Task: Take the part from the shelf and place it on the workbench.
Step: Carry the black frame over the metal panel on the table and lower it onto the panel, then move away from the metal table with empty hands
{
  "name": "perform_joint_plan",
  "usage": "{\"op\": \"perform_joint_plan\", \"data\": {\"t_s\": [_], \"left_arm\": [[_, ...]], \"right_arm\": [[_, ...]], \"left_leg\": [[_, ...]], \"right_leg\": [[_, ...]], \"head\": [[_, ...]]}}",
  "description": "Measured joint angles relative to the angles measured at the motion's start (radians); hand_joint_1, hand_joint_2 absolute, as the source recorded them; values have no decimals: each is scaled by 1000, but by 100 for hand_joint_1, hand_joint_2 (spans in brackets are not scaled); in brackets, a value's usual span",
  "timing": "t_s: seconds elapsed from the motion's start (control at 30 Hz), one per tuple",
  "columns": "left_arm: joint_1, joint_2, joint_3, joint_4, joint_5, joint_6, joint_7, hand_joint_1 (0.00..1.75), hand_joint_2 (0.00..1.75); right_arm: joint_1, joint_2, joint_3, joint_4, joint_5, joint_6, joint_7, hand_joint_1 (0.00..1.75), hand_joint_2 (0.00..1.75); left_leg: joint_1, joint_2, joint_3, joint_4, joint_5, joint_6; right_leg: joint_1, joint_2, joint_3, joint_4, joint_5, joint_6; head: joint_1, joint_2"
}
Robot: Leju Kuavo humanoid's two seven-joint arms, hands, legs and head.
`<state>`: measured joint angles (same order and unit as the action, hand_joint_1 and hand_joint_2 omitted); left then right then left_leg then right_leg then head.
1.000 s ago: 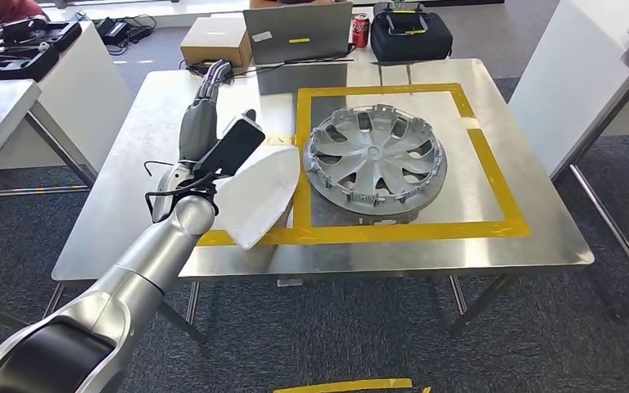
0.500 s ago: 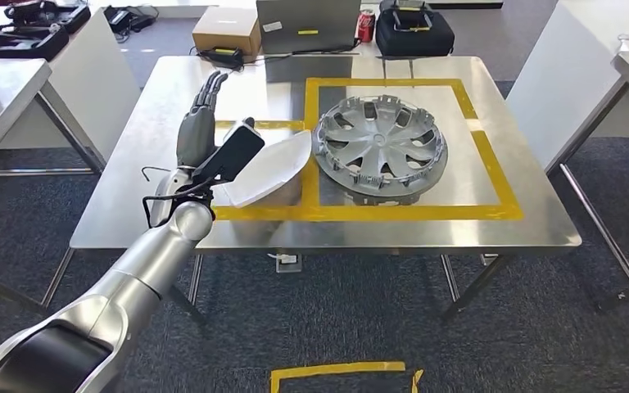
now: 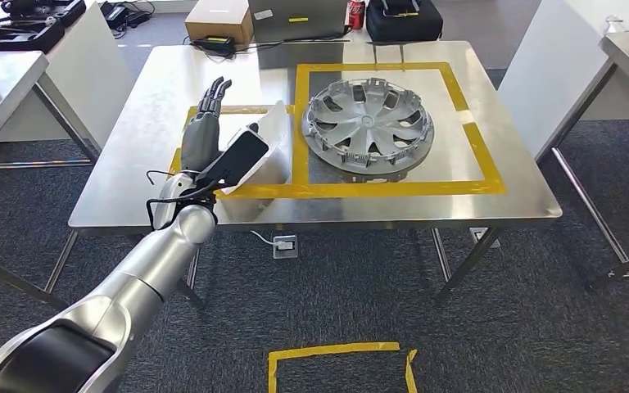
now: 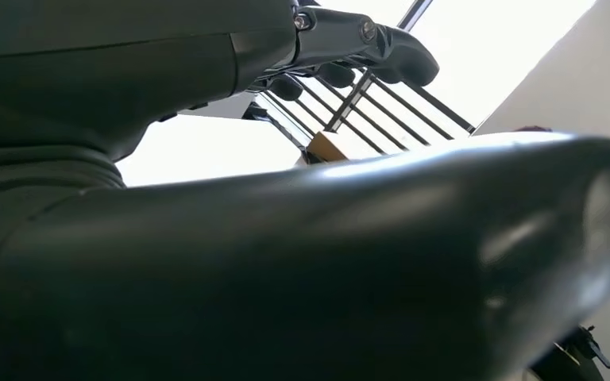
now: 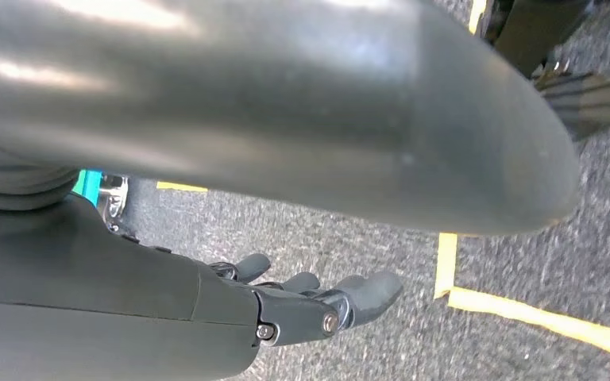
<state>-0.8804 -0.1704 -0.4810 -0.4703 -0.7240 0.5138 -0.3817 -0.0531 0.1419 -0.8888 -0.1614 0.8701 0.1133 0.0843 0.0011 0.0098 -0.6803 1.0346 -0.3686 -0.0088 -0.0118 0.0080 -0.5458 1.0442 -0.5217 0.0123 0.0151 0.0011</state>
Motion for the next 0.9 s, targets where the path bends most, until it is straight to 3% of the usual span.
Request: {"op": "perform_joint_plan", "data": {"t_s": [0.03,0.13,0.17,0.23,0.3,0.33,0.4,0.47,0.57,0.6,0.63,0.67,0.73,0.8,0.83,0.9], "left_arm": [[0,3,0,3,0,1,0,0,0],[11,18,0,19,-1,9,6,0,0],[15,21,0,23,-1,11,8,0,0],[17,24,0,26,-1,14,11,0,0],[17,26,0,27,-1,15,12,0,0],[17,27,0,28,-1,16,13,0,0],[21,30,0,32,-1,16,16,0,0],[31,33,0,39,1,15,19,0,0],[57,38,0,53,13,4,26,0,0],[71,41,0,59,21,-4,27,0,0],[87,44,0,65,29,-11,28,0,0],[105,47,0,71,37,-18,26,0,0],[137,53,0,80,48,-24,20,0,0],[159,57,0,85,53,-26,15,0,0],[169,59,0,88,54,-27,13,0,0],[187,60,0,94,59,-38,12,0,0]], "right_arm": [[0,0,0,0,0,0,0,0,0],[0,0,-1,0,0,-2,-2,0,0],[0,0,-1,0,0,-2,-2,0,0],[1,0,-1,0,1,-2,-2,0,0],[0,0,-1,0,2,-2,-2,0,0],[0,0,-1,0,2,-2,-2,0,0],[1,1,-1,0,3,-2,-1,0,0],[3,1,-1,0,4,-2,-2,0,0],[4,1,-2,0,5,-1,-4,0,0],[4,1,-2,0,5,-1,-5,0,0],[4,1,-2,0,5,-1,-6,0,0],[4,1,-2,0,4,-1,-6,0,0],[4,0,-3,0,4,-1,-5,0,0],[3,0,-6,0,2,-1,-4,0,0],[3,0,-9,0,2,-1,-3,0,0],[5,0,-13,0,0,-1,-1,0,0]], "left_leg": [[2,-1,-12,32,-35,-5],[8,-6,-55,248,-179,-26],[8,-6,-38,266,-177,-26],[8,-8,54,152,-146,-18],[3,-12,137,33,-150,-9],[0,-14,153,2,-159,-4],[-3,-13,147,-7,-145,8],[0,-9,135,-15,-123,24],[1,-6,98,-18,-87,39],[0,-5,82,-17,-75,40],[-1,-4,67,-16,-64,39],[-2,-3,51,-14,-54,38],[-2,-2,21,-7,-34,33],[-4,-2,0,-2,-16,23],[-4,-2,-5,-2,-7,17],[-5,-2,-7,-8,10,5]], "right_leg": [[-2,-2,-9,-3,11,-8],[-8,-6,-73,-9,73,-29],[-8,-6,-92,-9,88,-27],[-8,-6,-114,-8,108,-21],[-8,-6,-125,-10,126,-10],[-8,-6,-126,-13,134,-3],[-10,-5,-127,-20,150,12],[-12,-5,-140,-3,122,22],[-13,-5,-187,158,-20,32],[-12,-5,-197,218,-49,34],[-11,-5,-194,254,-53,34],[-10,-5,-175,258,-34,33],[-7,-5,-92,172,9,27],[-2,-5,0,42,0,16],[1,-4,24,0,-13,9],[4,-4,26,-19,-11,-5]], "head": [[-2,0],[-7,0],[-7,0],[-7,0],[-6,0],[-7,0],[-10,0],[-10,0],[-7,0],[-7,0],[-7,0],[-7,0],[-7,0],[-8,0],[-7,0],[-7,0]]}}
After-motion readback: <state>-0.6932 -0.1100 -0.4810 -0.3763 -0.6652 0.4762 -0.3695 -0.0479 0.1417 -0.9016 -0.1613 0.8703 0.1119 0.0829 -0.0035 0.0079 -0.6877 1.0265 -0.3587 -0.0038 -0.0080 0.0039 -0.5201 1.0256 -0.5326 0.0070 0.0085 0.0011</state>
